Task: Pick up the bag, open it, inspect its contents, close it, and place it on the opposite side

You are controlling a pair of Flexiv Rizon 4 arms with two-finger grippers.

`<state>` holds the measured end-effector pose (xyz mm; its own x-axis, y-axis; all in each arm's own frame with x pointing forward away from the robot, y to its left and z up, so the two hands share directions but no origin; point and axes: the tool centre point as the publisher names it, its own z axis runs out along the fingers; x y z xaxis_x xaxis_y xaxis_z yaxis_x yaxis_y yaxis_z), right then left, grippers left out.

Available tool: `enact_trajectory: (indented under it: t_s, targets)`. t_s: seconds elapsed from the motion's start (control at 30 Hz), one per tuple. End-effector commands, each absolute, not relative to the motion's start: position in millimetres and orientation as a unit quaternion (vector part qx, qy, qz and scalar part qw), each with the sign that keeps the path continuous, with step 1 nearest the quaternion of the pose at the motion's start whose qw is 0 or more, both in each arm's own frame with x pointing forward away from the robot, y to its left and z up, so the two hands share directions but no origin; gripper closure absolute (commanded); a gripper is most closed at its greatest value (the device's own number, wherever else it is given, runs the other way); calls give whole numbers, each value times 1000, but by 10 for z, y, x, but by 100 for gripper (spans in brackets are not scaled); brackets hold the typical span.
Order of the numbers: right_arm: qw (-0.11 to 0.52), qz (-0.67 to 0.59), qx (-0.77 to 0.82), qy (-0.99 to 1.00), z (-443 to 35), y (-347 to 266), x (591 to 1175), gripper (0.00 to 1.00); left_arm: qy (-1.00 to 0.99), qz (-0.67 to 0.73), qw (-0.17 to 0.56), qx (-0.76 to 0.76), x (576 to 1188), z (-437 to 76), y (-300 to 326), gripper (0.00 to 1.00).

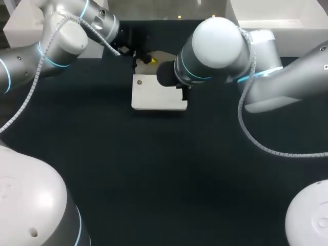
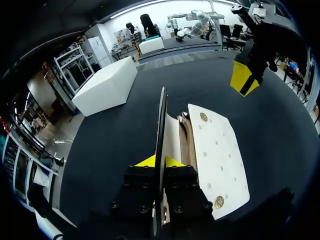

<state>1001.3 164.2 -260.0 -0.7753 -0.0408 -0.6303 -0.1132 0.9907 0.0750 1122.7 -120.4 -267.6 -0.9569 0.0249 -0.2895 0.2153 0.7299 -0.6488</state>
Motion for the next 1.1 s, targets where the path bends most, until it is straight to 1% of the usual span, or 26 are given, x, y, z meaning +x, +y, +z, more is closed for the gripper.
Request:
enact_trajectory:
  t_s: [0.03,0.4,0.5,0.6,0.83,1.1]
  targets:
    - [307,48,-40,950,-2514,1686,10126,100,921,-361,131,65,11207,-2635,-1181,100]
    - [307,48,-40,950,-2514,1686,10126,100,921,-361,131,65,11207,-2635,-1181,100]
    - [282,48,-30,958,-2496,1690,10240,100,919,-364,132,67,11192,-2604,-1168,100]
    - [269,42,-33,962,-2449,1729,10351,100,919,-367,129,62,11170,-2524,-1162,100]
    - [268,42,-44,961,-2390,1795,10564,100,921,-371,111,49,11143,-2442,-1110,100]
    - [267,43,-51,961,-2439,1847,10749,100,925,-368,92,36,11121,-2334,-1081,100]
